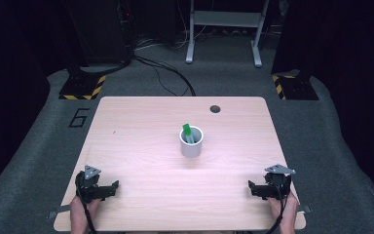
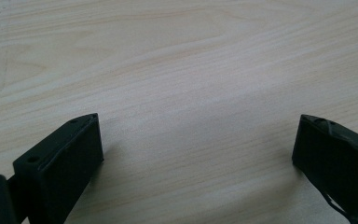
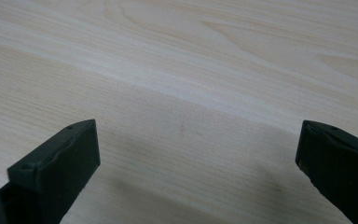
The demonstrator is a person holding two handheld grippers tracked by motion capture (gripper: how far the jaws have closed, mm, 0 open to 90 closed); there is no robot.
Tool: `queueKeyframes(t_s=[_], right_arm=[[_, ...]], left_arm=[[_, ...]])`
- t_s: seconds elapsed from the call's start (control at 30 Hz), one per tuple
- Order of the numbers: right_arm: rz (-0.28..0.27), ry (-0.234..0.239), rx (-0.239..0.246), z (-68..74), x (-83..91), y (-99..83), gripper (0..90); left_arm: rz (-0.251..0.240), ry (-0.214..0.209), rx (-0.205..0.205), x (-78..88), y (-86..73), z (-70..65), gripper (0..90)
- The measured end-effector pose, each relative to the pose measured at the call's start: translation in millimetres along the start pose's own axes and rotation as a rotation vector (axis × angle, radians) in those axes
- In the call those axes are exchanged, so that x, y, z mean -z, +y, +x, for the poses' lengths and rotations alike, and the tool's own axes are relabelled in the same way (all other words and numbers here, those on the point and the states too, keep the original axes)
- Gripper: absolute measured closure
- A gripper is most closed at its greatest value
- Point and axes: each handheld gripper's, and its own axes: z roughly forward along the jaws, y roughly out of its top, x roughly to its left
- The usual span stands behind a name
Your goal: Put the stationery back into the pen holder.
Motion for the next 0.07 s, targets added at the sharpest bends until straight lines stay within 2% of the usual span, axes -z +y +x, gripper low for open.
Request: queueKeyframes(t_s=[0.07], right_arm=[[0.006, 0.013, -0.008, -1.4, -5.4, -4.2, 0.0]], left_arm=[[0.0, 0.0, 0.0, 0.0, 0.0, 0.0, 1.5]])
